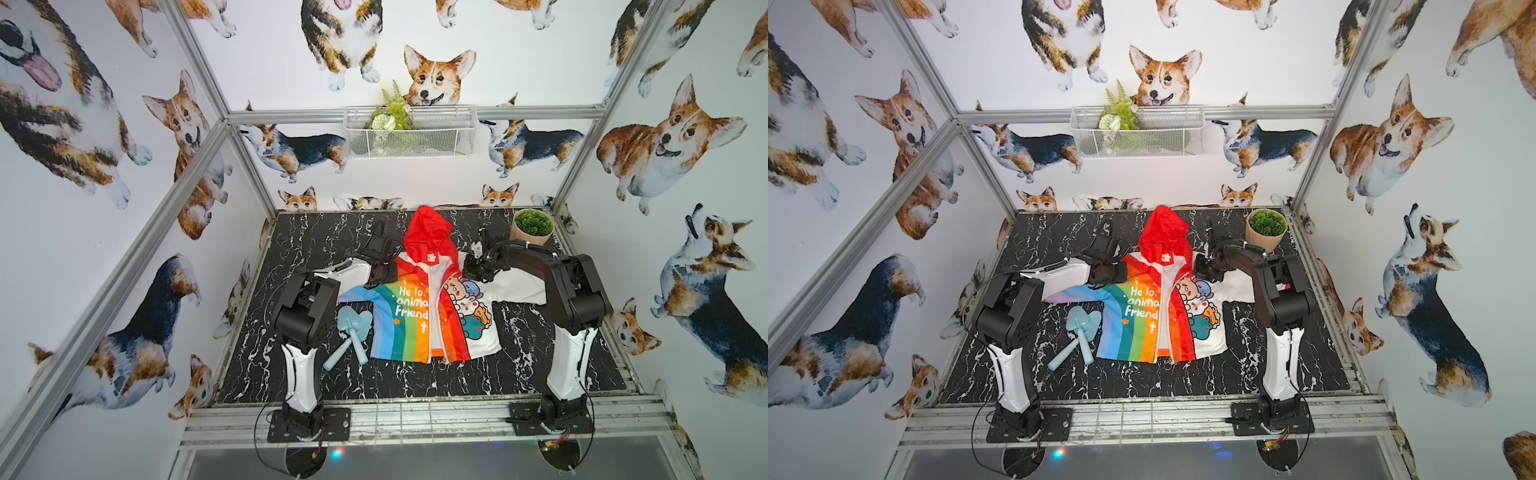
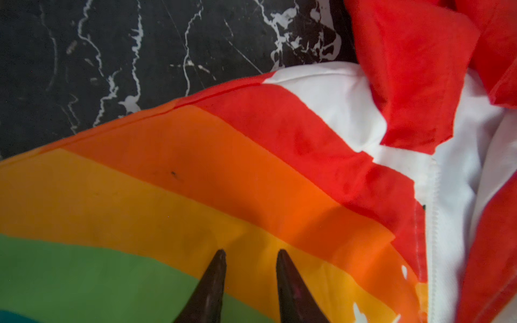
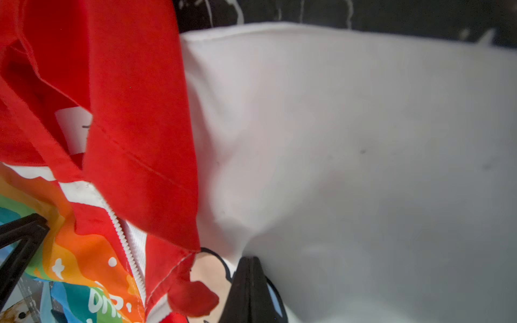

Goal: Unzip the jacket
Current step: Smooth out the jacket at the center of the board.

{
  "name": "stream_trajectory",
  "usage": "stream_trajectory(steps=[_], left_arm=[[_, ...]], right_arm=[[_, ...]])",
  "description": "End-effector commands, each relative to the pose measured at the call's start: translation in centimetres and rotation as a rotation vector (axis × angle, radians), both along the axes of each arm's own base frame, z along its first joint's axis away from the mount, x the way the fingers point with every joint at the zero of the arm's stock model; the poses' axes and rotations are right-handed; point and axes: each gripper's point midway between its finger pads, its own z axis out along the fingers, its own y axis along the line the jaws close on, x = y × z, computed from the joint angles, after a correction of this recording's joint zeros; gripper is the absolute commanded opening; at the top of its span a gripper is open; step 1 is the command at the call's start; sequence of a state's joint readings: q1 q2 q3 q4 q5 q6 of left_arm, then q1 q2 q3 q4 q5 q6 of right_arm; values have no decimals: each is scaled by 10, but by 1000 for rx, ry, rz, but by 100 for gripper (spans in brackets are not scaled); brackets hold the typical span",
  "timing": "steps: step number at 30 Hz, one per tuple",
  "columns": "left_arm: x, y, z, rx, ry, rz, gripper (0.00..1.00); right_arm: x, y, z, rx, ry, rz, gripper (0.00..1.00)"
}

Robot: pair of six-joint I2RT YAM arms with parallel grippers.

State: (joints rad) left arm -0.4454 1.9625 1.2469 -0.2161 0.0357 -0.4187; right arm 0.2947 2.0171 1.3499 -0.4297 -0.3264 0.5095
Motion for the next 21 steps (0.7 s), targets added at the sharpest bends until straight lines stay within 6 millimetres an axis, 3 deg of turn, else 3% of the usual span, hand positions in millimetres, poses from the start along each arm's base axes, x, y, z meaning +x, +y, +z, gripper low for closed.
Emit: stream_trajectory(steps=[1,9,21], left_arm=[[1,1,-5,2,-4,9,34],[-1,1,-10,6,5,8,34],[-6,2,-17,12,20,6,33]], right_arm=[[7,14,11,84,-23,3,0],[18,35,32,202,-88,32,0],[39,59,30,240,-102,69,0]])
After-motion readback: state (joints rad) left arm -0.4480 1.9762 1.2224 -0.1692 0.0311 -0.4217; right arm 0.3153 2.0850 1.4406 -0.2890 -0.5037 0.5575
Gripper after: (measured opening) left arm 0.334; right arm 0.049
